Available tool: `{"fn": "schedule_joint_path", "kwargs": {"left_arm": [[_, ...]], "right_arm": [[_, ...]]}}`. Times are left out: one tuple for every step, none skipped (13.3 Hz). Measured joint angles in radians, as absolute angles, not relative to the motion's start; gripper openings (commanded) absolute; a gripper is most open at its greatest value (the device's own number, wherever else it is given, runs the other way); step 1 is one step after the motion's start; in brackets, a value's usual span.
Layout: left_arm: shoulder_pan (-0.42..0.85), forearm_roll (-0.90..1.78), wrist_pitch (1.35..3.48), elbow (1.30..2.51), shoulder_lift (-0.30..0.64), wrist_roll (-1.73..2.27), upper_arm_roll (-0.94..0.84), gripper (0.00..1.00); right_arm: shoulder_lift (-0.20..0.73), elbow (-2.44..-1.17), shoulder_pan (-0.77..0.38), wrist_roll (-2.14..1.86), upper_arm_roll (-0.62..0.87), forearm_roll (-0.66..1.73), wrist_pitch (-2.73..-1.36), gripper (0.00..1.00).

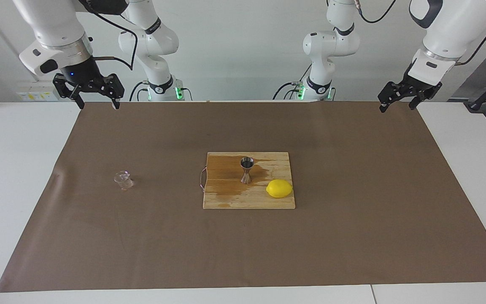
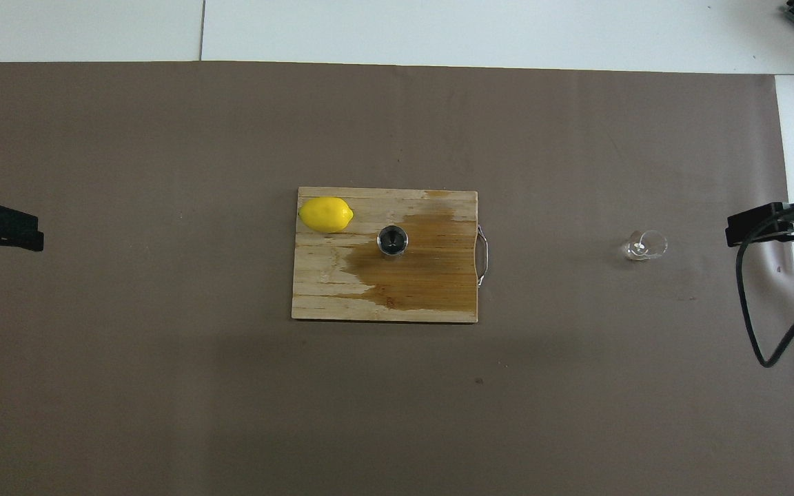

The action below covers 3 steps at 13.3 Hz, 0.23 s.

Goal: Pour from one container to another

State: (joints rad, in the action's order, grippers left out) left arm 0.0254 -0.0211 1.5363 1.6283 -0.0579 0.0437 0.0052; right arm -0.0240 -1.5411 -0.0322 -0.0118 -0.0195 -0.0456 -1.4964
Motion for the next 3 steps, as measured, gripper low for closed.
{"fn": "schedule_joint_path", "kwargs": {"left_arm": [[0.025,-0.021,1.536,1.628,-0.058,0.044,0.005,1.0],[0.025,-0.021,1.536,1.628,-0.058,0.044,0.005,1.0],[0.025,-0.021,1.536,1.628,-0.058,0.044,0.005,1.0]], "right_arm": [[-0.024,-1.541,-0.032,-0.012,-0.022,-0.039,-1.496,1.0],[-0.024,-1.541,-0.032,-0.012,-0.023,-0.037,-1.496,1.0],[-0.024,-1.541,-0.032,-0.012,-0.024,-0.031,-1.496,1.0]]}}
